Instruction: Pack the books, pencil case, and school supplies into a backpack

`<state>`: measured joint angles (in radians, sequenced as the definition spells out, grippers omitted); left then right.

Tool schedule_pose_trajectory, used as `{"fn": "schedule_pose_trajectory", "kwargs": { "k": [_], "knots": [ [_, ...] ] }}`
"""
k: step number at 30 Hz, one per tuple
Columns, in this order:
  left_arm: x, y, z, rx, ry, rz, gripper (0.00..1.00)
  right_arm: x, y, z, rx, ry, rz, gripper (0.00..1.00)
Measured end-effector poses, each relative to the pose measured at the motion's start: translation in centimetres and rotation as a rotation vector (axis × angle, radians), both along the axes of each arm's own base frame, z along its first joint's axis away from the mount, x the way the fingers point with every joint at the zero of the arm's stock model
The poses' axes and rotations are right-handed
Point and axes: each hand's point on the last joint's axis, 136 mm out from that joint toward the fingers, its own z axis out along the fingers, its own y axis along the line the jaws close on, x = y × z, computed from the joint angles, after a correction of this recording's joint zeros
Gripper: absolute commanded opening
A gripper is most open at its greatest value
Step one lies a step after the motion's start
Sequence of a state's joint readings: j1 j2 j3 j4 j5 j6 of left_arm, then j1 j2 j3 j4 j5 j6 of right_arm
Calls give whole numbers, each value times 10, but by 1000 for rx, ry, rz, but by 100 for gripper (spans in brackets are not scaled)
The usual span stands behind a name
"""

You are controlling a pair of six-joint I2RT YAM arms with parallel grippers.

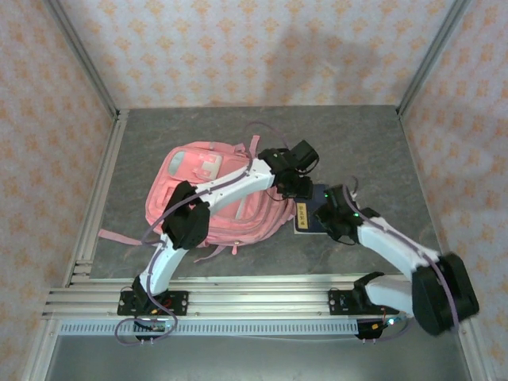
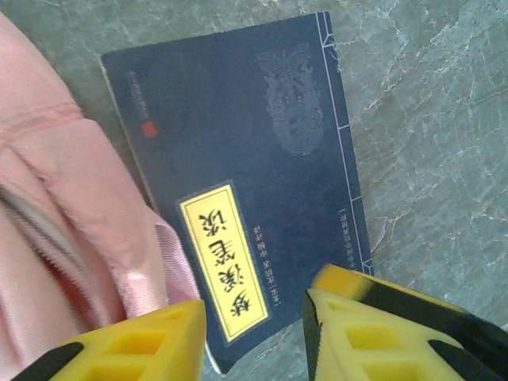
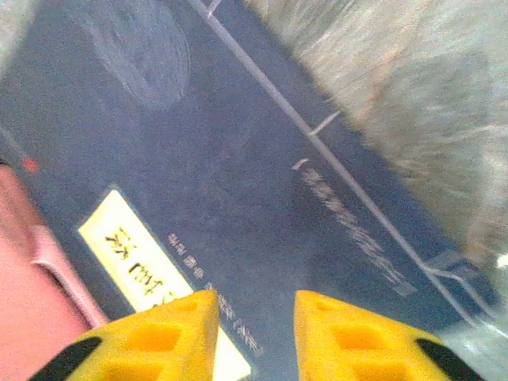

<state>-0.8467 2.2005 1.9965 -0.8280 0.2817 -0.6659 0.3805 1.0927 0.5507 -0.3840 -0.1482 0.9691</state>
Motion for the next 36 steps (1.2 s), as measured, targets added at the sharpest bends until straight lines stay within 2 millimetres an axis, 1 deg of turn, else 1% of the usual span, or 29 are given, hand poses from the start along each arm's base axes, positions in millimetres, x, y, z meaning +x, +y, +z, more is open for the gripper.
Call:
{"fn": "schedule_pose_trajectory", "kwargs": {
  "k": [1,3,4,6,8,10,13,15,17,21,24,26,28,30,32,33,34,36],
  "knots": [
    [-2,-1,-5,3,1,7,35,2,-9,16,-14,-50,-21,43],
    [-6,-2,-14,7,9,21,35,8,-30,42,-46,-127,-81,43],
    [-6,-1,-18,11,13,30,35,11,-42,51,-66,-151,-118,43],
    [-6,-1,-24,17,17,42,34,14,-60,57,-95,-164,-169,43],
    [-2,-1,-29,14,15,58,34,15,-70,52,-119,-142,-192,43],
    [0,3,-37,18,22,71,33,15,-72,41,-141,-98,-180,44],
    [7,16,-53,31,34,97,34,16,-71,20,-169,-24,-142,45],
    [14,30,-62,29,37,124,33,17,-68,8,-181,19,-111,46],
    [23,43,-60,18,26,153,34,19,-65,1,-185,46,-84,46],
    [46,77,-52,44,-12,217,34,29,-59,-3,-190,61,-31,47],
    [55,89,-50,74,-35,226,33,38,-55,-4,-191,56,3,47],
    [51,84,-44,88,-46,202,34,43,-52,-6,-195,58,27,47],
    [43,66,-32,84,-68,152,34,47,-49,-9,-195,65,58,47],
    [32,38,-16,53,-96,95,34,53,-43,-13,-189,68,103,47],
    [18,13,-9,19,-104,46,34,58,-36,-17,-169,67,154,47],
    [10,3,-9,6,-97,24,34,59,-32,-18,-159,63,183,47],
    [5,-1,-12,3,-87,13,34,61,-29,-19,-152,57,203,48],
    [-1,-3,-27,19,-60,11,34,64,-24,-17,-141,38,239,51]
  ]
}}
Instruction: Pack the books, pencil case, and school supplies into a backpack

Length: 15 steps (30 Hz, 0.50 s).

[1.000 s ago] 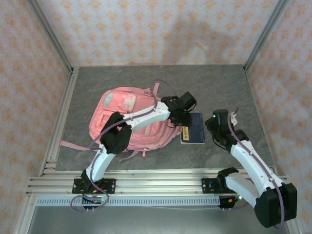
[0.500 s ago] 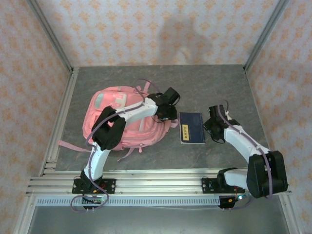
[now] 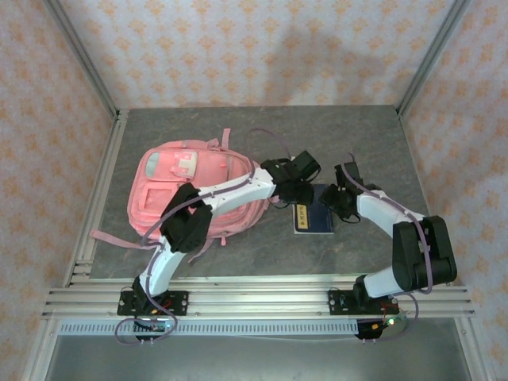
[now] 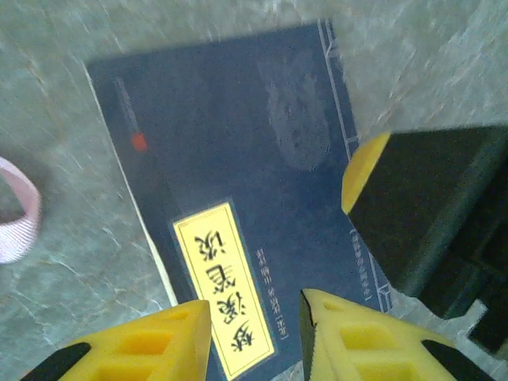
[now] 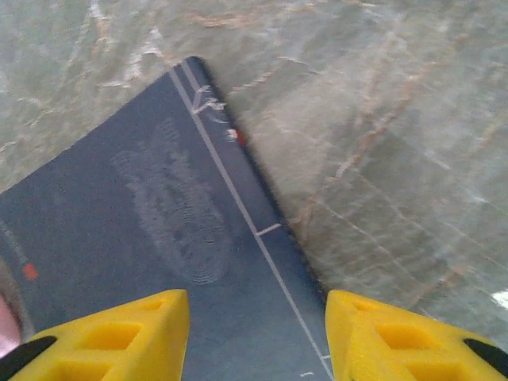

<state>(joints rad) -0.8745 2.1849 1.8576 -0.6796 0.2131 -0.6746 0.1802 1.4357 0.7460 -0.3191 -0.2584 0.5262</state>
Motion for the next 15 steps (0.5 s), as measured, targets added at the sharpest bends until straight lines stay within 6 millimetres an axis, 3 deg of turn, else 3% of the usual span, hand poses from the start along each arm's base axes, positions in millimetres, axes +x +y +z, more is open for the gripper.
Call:
{"fn": "schedule_pose_trajectory", "kwargs": {
  "k": [7,13,15],
  "knots": [
    [2,34,-56,87,94,78,33,10,-2,3,-5,-42,18,55],
    [11,38,-63,49,111,111,32,13,-3,-22,3,10,18,55],
    [11,38,-64,41,122,110,32,16,-2,-21,18,11,18,55]
  ]
}}
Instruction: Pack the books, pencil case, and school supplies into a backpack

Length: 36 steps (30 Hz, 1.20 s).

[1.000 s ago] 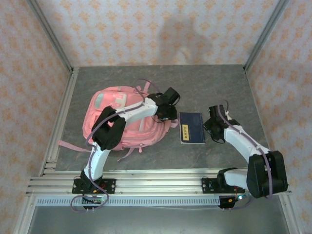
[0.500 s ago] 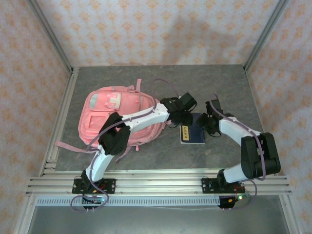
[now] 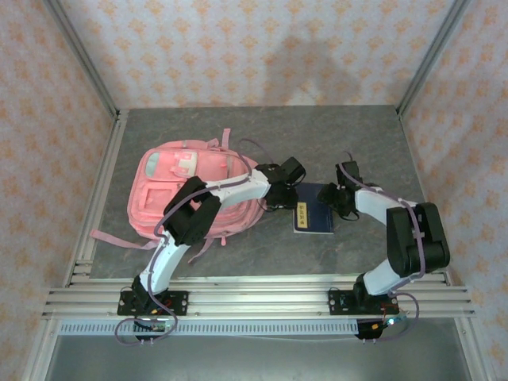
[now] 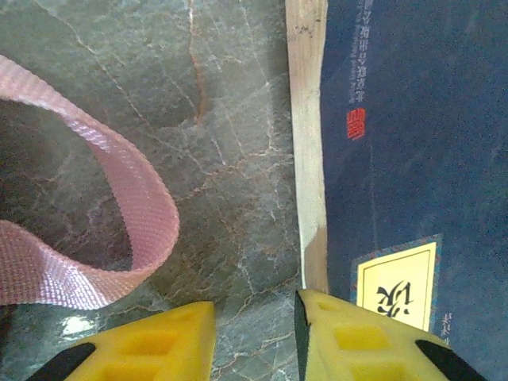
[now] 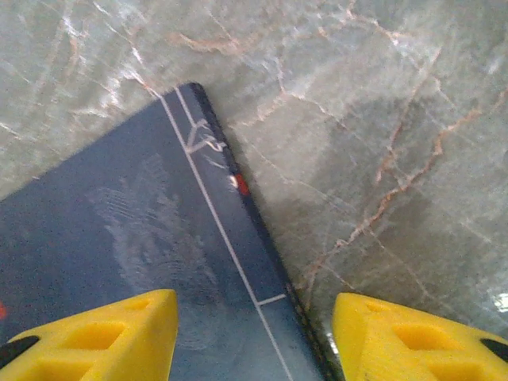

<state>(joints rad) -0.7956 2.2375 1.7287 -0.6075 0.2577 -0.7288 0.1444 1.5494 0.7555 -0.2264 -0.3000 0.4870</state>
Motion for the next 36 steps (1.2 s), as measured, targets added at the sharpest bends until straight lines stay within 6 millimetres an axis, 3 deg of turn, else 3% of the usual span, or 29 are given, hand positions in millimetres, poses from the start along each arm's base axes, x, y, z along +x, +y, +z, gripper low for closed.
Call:
{"fn": "schedule_pose_trajectory", "kwargs": {
  "k": [8,19,28,31,36],
  "knots": [
    [0,1,-2,-12,22,-3,24,-1,3,1,73,-9,0,51],
    [0,7,-4,-9,43,-18,15,-14,27,12,257,-68,17,50],
    [-1,8,-5,-1,38,-43,9,-21,59,54,440,-121,103,49],
    [-1,8,-5,-1,36,-49,8,-28,74,59,500,-102,149,48],
    [-1,8,-5,1,32,-62,8,-32,79,60,534,-86,156,47]
  ]
}}
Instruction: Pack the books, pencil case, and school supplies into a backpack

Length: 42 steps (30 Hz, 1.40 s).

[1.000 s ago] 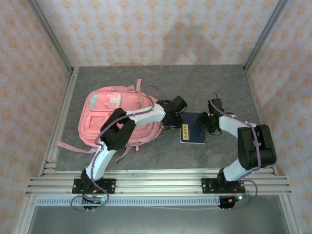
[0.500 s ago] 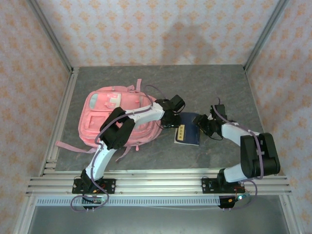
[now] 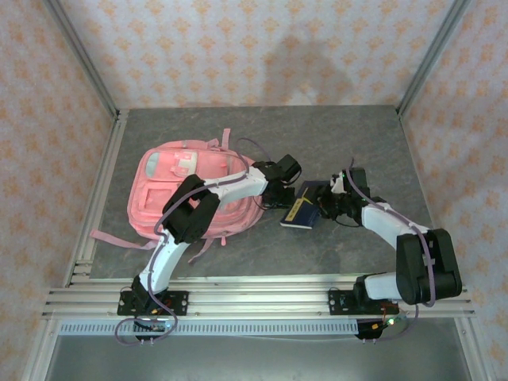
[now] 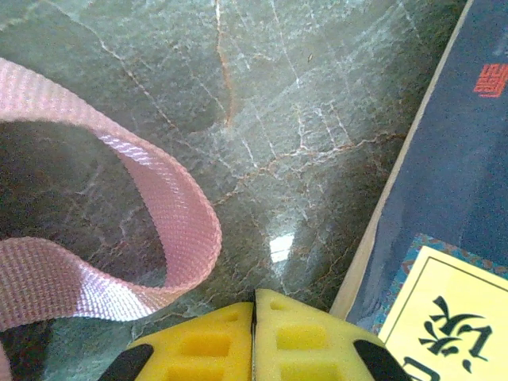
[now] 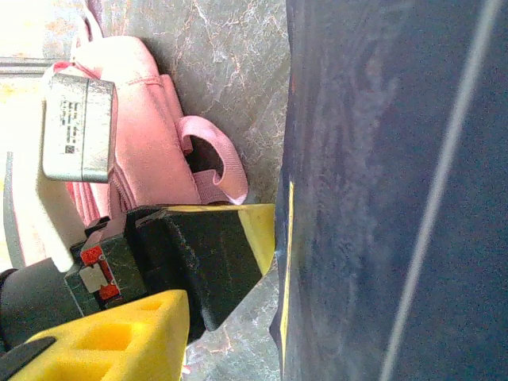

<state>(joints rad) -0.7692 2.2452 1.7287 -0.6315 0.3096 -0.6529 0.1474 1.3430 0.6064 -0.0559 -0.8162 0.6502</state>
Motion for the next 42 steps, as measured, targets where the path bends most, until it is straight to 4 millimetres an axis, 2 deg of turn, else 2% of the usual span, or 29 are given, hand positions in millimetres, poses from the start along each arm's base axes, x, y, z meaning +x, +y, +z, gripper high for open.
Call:
{"fn": "schedule_pose_trajectory", "kwargs": {
  "k": [3,4,7,9,12,14,16,18,20,23,26,29,32,42],
  "knots": [
    [0,0,0,0,0,0,7,-1,-1,-2,-9,10,-4,43],
    [0,0,0,0,0,0,7,-2,-2,-4,-17,13,-5,39],
    [0,1,1,-2,0,2,6,-3,-7,-9,-49,25,-17,15],
    [0,2,2,-12,0,4,7,-4,-12,-12,-71,31,-39,4],
    [-4,5,8,-39,5,9,16,-9,-19,-8,-86,14,-90,0],
    [-8,9,20,-62,5,22,34,-11,-24,2,-79,-23,-136,0],
    [-9,12,46,-107,-17,50,43,-10,-28,18,-56,-77,-192,0],
    [-8,14,82,-172,-63,84,49,-6,-34,39,-20,-147,-264,0],
    [-6,16,128,-270,-129,129,56,0,-40,63,23,-219,-342,0],
    [-7,18,184,-420,-196,200,59,6,-47,97,98,-318,-446,0],
    [-12,20,214,-552,-217,278,62,11,-48,129,188,-398,-521,0],
    [-19,19,215,-631,-193,351,69,15,-44,154,282,-454,-572,0],
    [-26,12,208,-682,-167,393,70,18,-35,172,371,-484,-593,0],
    [-11,4,233,-806,-244,443,61,26,-36,201,505,-534,-699,0]
  ]
}}
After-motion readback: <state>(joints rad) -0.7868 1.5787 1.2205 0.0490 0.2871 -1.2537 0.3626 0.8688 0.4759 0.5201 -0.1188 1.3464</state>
